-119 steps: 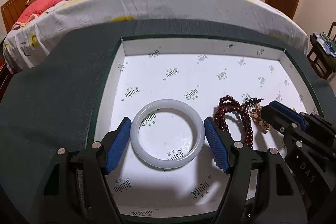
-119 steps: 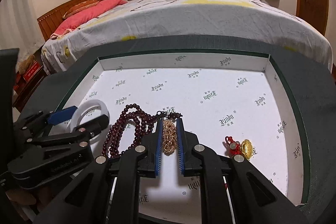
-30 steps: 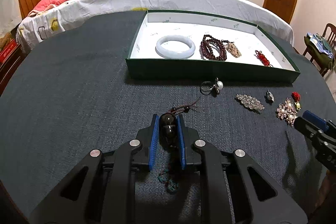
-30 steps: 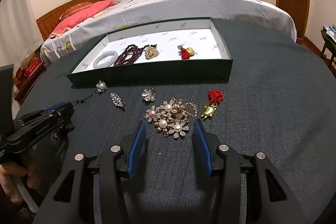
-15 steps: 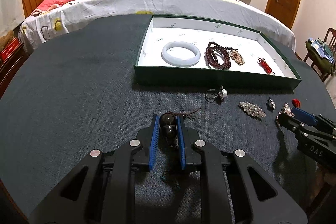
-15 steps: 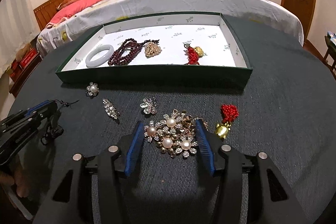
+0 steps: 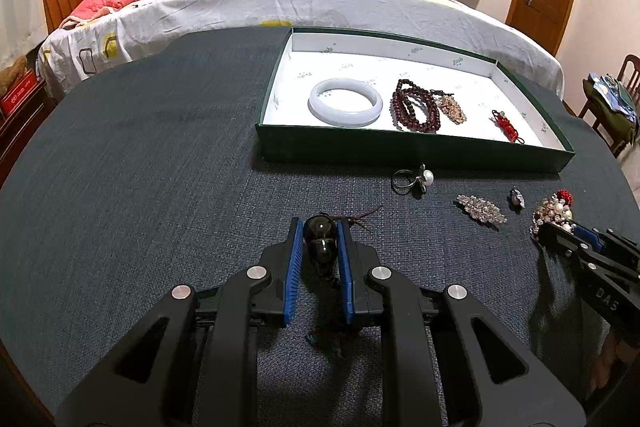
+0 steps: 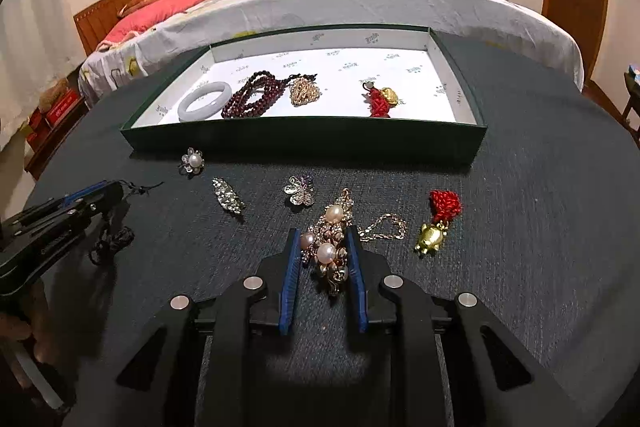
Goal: Organize jewelry
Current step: 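Grasp the pearl flower brooch with the right tool while the left tool lifts the black pendant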
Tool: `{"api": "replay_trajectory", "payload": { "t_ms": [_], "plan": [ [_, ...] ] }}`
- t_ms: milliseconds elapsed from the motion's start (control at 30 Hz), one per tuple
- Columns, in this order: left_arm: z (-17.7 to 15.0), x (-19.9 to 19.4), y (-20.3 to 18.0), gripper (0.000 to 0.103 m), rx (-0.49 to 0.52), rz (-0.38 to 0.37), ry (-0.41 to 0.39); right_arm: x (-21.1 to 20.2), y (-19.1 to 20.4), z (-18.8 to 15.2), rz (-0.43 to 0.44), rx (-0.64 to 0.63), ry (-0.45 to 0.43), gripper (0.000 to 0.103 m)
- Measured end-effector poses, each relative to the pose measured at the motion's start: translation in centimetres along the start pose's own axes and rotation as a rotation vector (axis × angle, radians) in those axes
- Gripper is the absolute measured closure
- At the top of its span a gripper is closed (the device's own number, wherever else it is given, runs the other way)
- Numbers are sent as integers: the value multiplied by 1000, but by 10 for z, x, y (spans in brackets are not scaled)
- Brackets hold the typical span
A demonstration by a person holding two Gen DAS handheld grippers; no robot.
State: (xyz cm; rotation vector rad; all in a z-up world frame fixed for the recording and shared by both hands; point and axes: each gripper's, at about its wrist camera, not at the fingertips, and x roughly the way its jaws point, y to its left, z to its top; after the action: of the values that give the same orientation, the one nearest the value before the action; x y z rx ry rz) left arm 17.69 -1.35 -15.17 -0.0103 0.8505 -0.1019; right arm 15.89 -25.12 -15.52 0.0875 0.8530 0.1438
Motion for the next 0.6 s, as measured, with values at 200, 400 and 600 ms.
{"api": "replay_trajectory", "payload": {
  "t_ms": [200,400,600],
  "plan": [
    [1,-4,-2,86,2,-2,-8,-10,-2,-1,1,15,-22,80],
    [5,-18,-6,86,10,-6,-39,-29,-1,3,6,18,-62,80],
    [12,-40,-9,86,11,-10,-79,-53,1,10,13,19,-116,80]
  ]
}}
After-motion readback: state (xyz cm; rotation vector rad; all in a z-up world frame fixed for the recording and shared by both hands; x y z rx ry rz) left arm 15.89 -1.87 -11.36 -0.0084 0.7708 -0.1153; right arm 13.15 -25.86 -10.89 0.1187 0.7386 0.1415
